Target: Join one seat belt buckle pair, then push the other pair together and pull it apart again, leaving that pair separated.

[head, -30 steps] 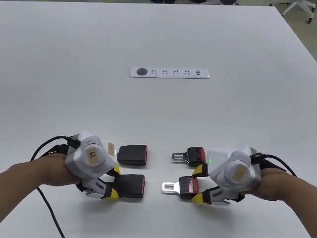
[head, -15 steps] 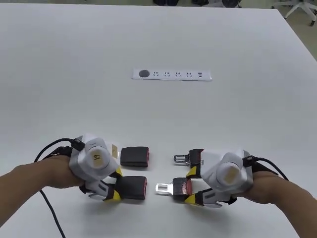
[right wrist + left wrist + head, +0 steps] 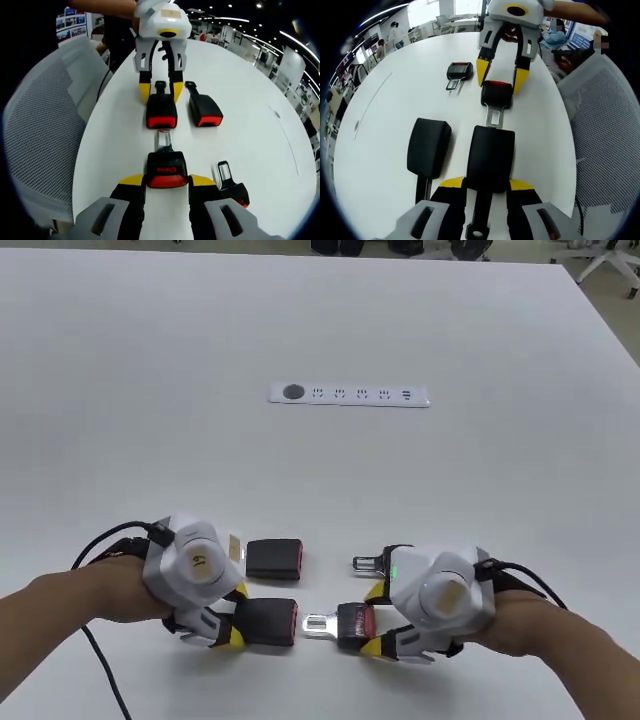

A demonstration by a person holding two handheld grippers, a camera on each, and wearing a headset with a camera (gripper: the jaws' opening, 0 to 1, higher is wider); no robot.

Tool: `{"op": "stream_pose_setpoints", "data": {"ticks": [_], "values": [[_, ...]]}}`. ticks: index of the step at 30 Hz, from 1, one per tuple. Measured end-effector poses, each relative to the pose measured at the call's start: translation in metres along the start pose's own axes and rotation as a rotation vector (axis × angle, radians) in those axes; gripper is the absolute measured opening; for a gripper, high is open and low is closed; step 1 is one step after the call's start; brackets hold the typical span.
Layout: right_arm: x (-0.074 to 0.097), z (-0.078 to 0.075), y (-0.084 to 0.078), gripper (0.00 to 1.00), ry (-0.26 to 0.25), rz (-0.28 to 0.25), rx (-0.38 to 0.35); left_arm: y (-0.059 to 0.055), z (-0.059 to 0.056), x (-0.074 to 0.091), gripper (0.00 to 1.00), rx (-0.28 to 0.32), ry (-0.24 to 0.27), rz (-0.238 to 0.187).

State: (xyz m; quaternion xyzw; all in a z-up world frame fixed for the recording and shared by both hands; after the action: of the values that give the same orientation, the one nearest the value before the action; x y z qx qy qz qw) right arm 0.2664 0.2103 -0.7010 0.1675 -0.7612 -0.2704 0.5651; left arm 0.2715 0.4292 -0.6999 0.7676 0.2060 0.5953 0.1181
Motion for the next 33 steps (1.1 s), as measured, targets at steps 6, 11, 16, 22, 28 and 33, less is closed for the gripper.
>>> {"op": "stream_pose_setpoints", "data": {"ticks": [6, 11, 16, 22, 28, 33], "values": [[-0.003, 0.001, 0.007, 0.30, 0.004, 0.001, -0.001, 0.000, 0.001, 0.000, 0.32, 0.000, -0.002, 0.002], [-0.005, 0.003, 0.011, 0.30, 0.010, 0.001, 0.011, 0.000, 0.000, 0.000, 0.32, 0.001, -0.001, 0.002], [-0.007, 0.002, 0.013, 0.30, 0.011, -0.003, 0.005, 0.001, 0.000, 0.000, 0.32, 0.004, -0.001, -0.001], [-0.008, 0.003, 0.016, 0.30, 0.009, -0.011, 0.000, 0.001, 0.000, 0.000, 0.32, 0.005, -0.001, -0.003], [-0.011, 0.007, 0.018, 0.30, 0.012, -0.016, 0.012, 0.000, -0.001, 0.001, 0.32, -0.001, -0.005, -0.015], [-0.010, 0.007, 0.019, 0.29, 0.014, -0.017, 0.010, -0.001, -0.001, 0.001, 0.32, -0.005, -0.001, -0.023]]}}
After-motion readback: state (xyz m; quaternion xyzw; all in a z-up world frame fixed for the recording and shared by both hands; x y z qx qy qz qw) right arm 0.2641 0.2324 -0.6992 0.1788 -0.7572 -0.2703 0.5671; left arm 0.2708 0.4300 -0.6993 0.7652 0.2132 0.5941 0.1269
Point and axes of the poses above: the centre of the closed fingertips' face, and the gripper's own axes: x roughly backward along the fingers, z roughly to its left, y roughly out of its top, the point moved 9 cm from there along x, roughly backward along the fingers, and after that the axes turned 13 degrees about -y, right-handed, at the moved point
